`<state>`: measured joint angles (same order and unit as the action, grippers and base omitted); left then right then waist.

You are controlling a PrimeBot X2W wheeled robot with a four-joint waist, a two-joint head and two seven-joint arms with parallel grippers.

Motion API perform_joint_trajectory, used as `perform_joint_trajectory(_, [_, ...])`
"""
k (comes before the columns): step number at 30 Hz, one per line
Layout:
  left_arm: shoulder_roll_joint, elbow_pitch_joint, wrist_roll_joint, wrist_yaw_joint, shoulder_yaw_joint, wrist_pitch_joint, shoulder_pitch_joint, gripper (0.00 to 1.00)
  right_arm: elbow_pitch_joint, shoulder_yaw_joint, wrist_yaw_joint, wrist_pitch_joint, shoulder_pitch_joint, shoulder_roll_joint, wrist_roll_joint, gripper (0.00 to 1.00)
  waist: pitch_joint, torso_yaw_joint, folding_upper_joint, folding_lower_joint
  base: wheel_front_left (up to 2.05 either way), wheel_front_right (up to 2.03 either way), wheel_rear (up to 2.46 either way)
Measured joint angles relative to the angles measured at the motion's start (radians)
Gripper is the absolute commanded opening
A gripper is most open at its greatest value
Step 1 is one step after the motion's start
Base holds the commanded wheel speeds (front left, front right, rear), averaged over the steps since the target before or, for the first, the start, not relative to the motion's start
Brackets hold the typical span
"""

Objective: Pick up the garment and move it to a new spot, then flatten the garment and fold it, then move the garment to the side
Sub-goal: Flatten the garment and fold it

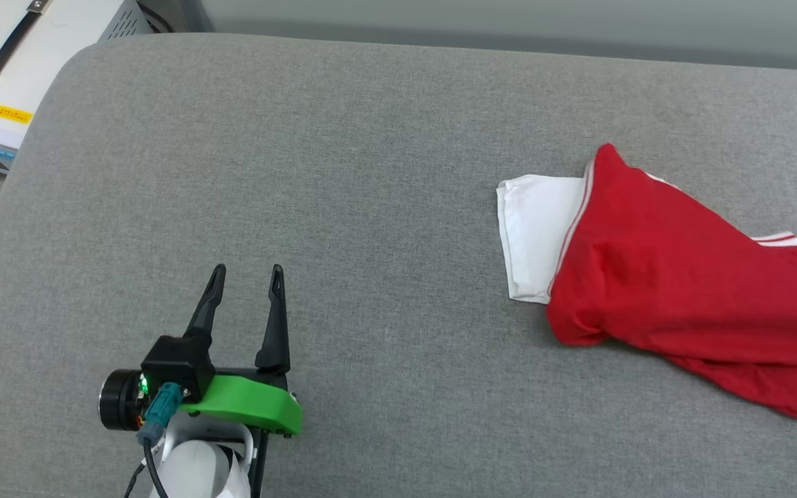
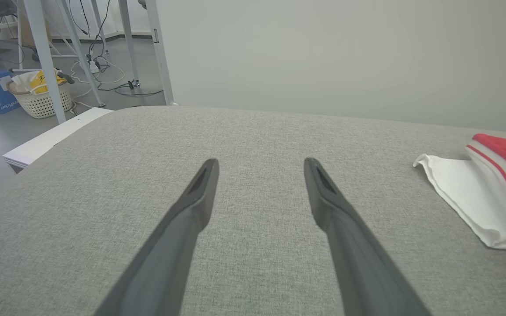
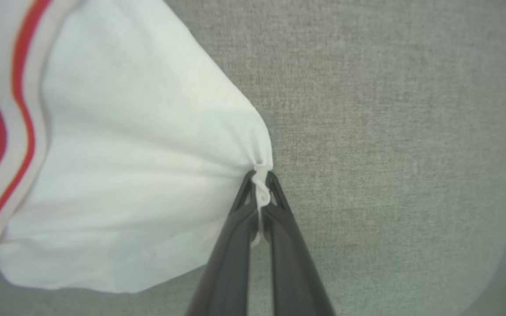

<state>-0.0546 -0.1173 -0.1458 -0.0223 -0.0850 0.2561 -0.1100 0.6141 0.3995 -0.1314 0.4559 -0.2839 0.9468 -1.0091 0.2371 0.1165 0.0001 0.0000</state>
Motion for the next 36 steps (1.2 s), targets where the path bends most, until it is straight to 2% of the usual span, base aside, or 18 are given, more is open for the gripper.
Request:
perform_joint_trajectory(5, [0.000, -0.001, 0.004, 0.000, 0.007, 0.000, 0.004, 1.00, 0.030, -0.049, 0.000, -0.041, 0.054, -0.020, -0.004, 0.00, -0.009, 0.000, 0.0000, 0.0000, 0.00, 0.00, 0.00])
perform_joint_trajectory(6, [0.000, -0.001, 0.004, 0.000, 0.009, 0.000, 0.006, 1.00, 0.026, -0.057, 0.000, -0.058, 0.055, -0.029, 0.000, 0.31, -0.011, -0.001, 0.0000, 0.0000, 0.00, 0.00, 0.00])
perform_joint_trajectory(7, [0.000, -0.003, 0.004, 0.000, 0.011, 0.000, 0.009, 1.00, 0.015, -0.066, 0.000, -0.082, 0.055, -0.038, 0.007, 1.00, -0.015, -0.002, 0.0000, 0.0000, 0.00, 0.00, 0.00])
perform_joint_trajectory(16, [0.000, -0.008, 0.021, -0.009, 0.032, 0.000, 0.037, 1.00, -0.153, -0.157, 0.000, -0.319, 0.052, -0.078, 0.190, 1.00, -0.065, -0.021, 0.0000, 0.0000, 0.00, 0.00, 0.00])
perform_joint_trajectory(20, [0.000, -0.008, 0.029, -0.010, 0.039, 0.000, 0.045, 1.00, -0.250, -0.224, 0.000, -0.427, 0.050, -0.139, 0.297, 1.00, -0.086, -0.033, 0.0000, 0.0000, 0.00, 0.00, 0.00])
perform_joint_trajectory(21, [0.000, -0.008, 0.034, -0.019, 0.043, 0.000, 0.046, 1.00, -0.320, -0.274, 0.000, -0.490, 0.052, -0.213, 0.376, 1.00, -0.097, -0.040, 0.0000, 0.0000, 0.00, 0.00, 0.00])
perform_joint_trajectory(23, [0.000, -0.008, 0.044, -0.029, 0.048, 0.000, 0.045, 1.00, -0.369, -0.309, 0.000, -0.526, 0.057, -0.273, 0.431, 1.00, -0.101, -0.045, 0.0000, 0.0000, 0.00, 0.00, 0.00])
perform_joint_trajectory(24, [0.000, -0.007, 0.050, -0.046, 0.054, 0.000, 0.031, 1.00, -0.430, -0.353, 0.000, -0.565, 0.072, -0.367, 0.519, 1.00, -0.102, -0.050, 0.0000, 0.0000, 0.00, 0.00, 0.00])
perform_joint_trajectory(25, [-0.001, -0.007, 0.050, -0.053, 0.056, 0.000, 0.020, 1.00, -0.449, -0.370, 0.000, -0.575, 0.081, -0.404, 0.552, 1.00, -0.101, -0.051, 0.0000, 0.0000, 0.00, 0.00, 0.00])
perform_joint_trajectory(29, [-0.017, -0.008, 0.061, -0.077, 0.047, 0.000, -0.045, 1.00, -0.523, -0.422, 0.000, -0.608, 0.126, -0.535, 0.653, 1.00, -0.095, -0.058, 0.0000, 0.0000, 0.00, 0.00, 0.00])
perform_joint_trajectory(36, [-0.098, -0.109, 0.037, -0.102, -0.045, 0.000, -0.229, 1.00, -0.594, -0.409, 0.000, -0.651, 0.197, -0.670, 0.741, 1.00, -0.078, -0.088, 0.0000, 0.0000, 0.00, 0.00, 0.00])
